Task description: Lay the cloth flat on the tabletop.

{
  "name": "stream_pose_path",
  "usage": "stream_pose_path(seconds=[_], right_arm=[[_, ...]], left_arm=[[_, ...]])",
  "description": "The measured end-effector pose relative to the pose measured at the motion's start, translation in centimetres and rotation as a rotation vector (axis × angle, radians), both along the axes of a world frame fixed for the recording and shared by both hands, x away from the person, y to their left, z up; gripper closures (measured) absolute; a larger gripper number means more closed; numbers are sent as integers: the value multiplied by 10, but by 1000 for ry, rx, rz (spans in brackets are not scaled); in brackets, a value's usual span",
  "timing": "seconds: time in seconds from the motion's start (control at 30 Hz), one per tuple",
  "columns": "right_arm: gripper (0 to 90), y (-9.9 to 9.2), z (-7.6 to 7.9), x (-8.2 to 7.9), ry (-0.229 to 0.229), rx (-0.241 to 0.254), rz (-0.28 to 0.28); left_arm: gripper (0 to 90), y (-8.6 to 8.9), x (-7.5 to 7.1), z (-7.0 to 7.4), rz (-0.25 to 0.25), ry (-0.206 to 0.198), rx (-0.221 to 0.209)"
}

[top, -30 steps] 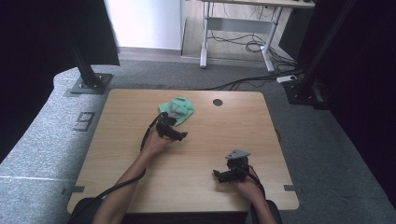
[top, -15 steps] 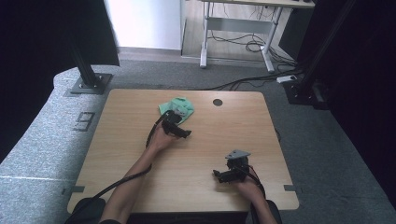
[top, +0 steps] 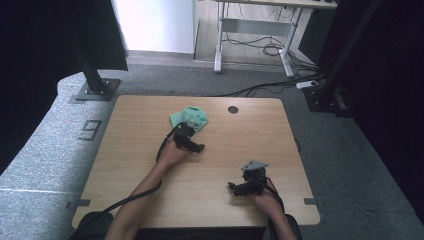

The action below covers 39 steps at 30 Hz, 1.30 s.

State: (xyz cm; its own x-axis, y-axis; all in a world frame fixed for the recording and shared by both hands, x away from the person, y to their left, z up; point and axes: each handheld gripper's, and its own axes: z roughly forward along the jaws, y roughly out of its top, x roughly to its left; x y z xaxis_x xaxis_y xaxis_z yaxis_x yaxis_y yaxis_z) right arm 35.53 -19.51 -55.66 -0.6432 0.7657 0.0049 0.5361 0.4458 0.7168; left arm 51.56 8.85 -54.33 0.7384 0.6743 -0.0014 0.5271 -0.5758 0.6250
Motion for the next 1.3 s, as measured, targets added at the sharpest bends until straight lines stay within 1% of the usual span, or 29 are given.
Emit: stream_pose_path(seconds=[0.23, 0.33, 0.37, 0.4, 0.5, 0.53, 0.57, 0.6, 0.67, 0.7, 0.73, 0.93, 1.0, 1.03, 1.07, 1.1, 1.13, 1.3], right_arm=[[0, 0, 0, 0, 0, 0, 0], [0, 0, 0, 0, 3, 1, -2], [0, 0, 0, 0, 3, 1, -2], [0, 0, 0, 0, 3, 1, -2], [0, 0, 0, 0, 3, 1, -2], [0, 0, 0, 0, 3, 1, -2], [0, 0, 0, 0, 3, 1, -2], [0, 0, 0, 0, 3, 1, -2], [0, 0, 0, 0, 3, 1, -2], [0, 0, 0, 0, 3, 1, -2], [0, 0, 0, 0, 3, 1, -2], [0, 0, 0, 0, 3, 0, -2], [0, 0, 0, 0, 3, 0, -2], [0, 0, 0, 0, 3, 0, -2], [0, 0, 0, 0, 3, 0, -2], [0, 0, 0, 0, 3, 0, -2], [0, 0, 0, 0, 3, 0, -2], [0, 0, 0, 0, 3, 0, -2]], left_arm=[[63, -2, -17, 1, -28, 7, 7], [63, -2, -26, 0, -36, 4, 4], [63, -2, -26, 0, -36, 4, 4], [63, -2, -33, 0, -43, 3, 3], [63, -2, -43, 0, -54, 1, 2], [63, -1, -46, 0, -57, 0, 2], [63, -1, -46, 0, -57, 0, 2], [63, 0, -52, -1, -57, -3, -2], [63, 1, -59, -1, -61, -7, -5], [63, 1, -59, -1, -61, -7, -5], [62, 1, -66, -2, -64, -11, -12], [62, 3, -87, -4, -77, -28, -30], [62, 4, -93, -5, -83, -34, -36], [62, 4, -93, -5, -83, -34, -36], [62, 5, -100, -5, -85, -40, -43], [62, 5, -100, -5, -85, -40, -43], [62, 5, -105, -5, -89, -41, -43], [62, 5, -119, -6, -95, -43, -46]])
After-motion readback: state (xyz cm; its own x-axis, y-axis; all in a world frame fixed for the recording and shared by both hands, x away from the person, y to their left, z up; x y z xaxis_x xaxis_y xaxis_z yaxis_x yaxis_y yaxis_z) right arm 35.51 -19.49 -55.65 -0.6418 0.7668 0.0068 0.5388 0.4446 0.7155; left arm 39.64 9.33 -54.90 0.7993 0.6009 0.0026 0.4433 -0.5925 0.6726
